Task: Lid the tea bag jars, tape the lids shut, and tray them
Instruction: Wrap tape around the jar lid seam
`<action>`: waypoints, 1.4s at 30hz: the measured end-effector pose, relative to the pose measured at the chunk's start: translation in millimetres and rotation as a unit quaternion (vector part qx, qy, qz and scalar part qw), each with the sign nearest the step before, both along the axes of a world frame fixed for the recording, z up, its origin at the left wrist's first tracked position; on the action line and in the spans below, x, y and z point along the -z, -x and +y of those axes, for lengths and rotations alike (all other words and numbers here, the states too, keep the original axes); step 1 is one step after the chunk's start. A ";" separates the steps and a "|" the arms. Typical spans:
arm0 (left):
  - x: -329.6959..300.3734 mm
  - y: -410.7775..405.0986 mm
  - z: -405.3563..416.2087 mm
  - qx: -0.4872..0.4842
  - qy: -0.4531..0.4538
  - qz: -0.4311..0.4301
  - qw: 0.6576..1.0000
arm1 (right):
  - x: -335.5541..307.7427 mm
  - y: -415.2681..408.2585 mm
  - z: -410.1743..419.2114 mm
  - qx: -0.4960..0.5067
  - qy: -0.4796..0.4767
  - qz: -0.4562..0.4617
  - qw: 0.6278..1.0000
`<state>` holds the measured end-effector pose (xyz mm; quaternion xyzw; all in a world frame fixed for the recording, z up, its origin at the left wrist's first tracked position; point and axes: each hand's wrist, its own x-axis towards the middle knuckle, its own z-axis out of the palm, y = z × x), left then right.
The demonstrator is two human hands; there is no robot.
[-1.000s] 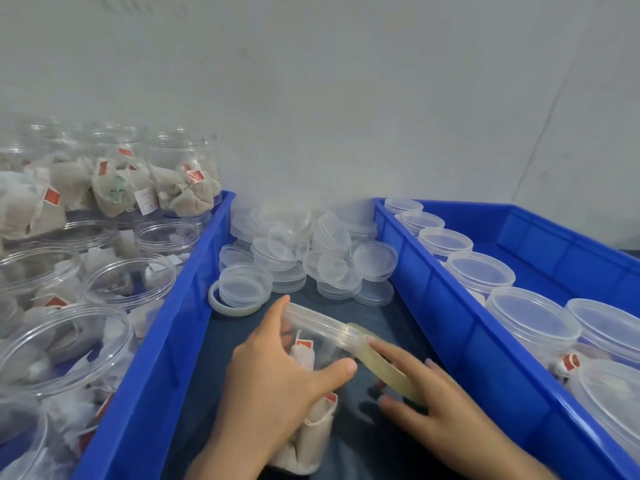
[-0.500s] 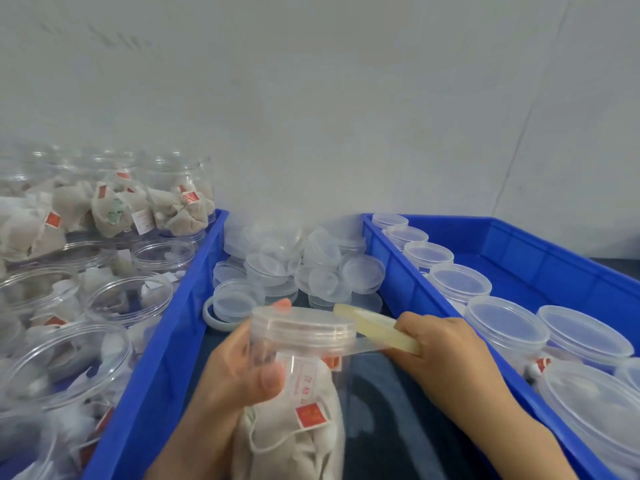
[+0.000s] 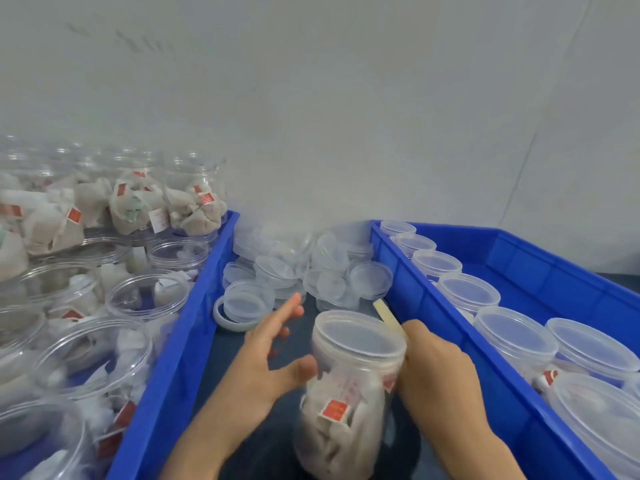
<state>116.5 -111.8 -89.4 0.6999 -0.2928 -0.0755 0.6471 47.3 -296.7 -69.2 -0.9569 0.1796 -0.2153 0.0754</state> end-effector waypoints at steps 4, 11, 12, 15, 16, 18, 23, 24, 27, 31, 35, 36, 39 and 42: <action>0.6 6.9 -11.0 -0.006 0.040 0.001 0.999 | 2.4 0.3 9.9 0.049 -0.029 -0.003 0.998; -11.2 15.8 -38.4 -0.114 -0.186 -0.087 0.972 | 7.4 12.9 7.0 -0.047 0.055 0.044 0.996; -12.8 11.3 -36.1 -0.124 -0.218 -0.105 0.962 | 6.4 17.8 2.3 -0.075 0.046 0.047 0.995; -16.0 -0.3 -23.4 -0.127 -0.287 -0.159 0.936 | 3.3 35.6 -7.7 -0.156 -0.034 0.080 0.984; -16.8 -1.8 -21.1 -0.125 -0.300 -0.170 0.930 | 3.5 39.3 -11.9 -0.177 -0.066 0.090 0.978; -19.4 -0.3 -20.8 -0.116 -0.311 -0.174 0.927 | 3.2 44.1 -17.2 -0.201 -0.140 0.088 0.965; -21.8 0.1 -15.1 -0.126 -0.328 -0.161 0.922 | 5.3 35.7 -27.5 -0.186 -0.064 0.025 0.980; -22.7 1.0 -13.9 -0.128 -0.325 -0.156 0.924 | 4.3 30.5 -29.6 -0.175 -0.040 0.014 0.984; -25.5 5.7 -13.4 -0.117 -0.328 -0.149 0.925 | 0.7 8.3 -31.8 -0.161 -0.001 0.003 0.987; -37.1 9.6 -9.7 -0.109 -0.434 -0.189 0.874 | 6.1 -16.3 -23.5 -0.180 0.005 0.012 0.984; -40.2 12.6 -28.4 -0.128 -0.503 -0.239 0.821 | 12.7 -22.5 -15.2 -0.188 0.027 0.006 0.982; -37.3 13.2 -34.3 -0.128 -0.503 -0.234 0.822 | 13.2 -21.5 -14.5 -0.183 0.031 -0.002 0.983; -29.3 11.4 -41.1 -0.133 -0.489 -0.213 0.835 | 13.4 -18.2 -13.8 -0.165 0.060 -0.024 0.984; -23.6 10.4 -37.0 -0.149 -0.500 -0.216 0.825 | 15.2 -13.2 -14.3 -0.188 0.069 -0.027 0.979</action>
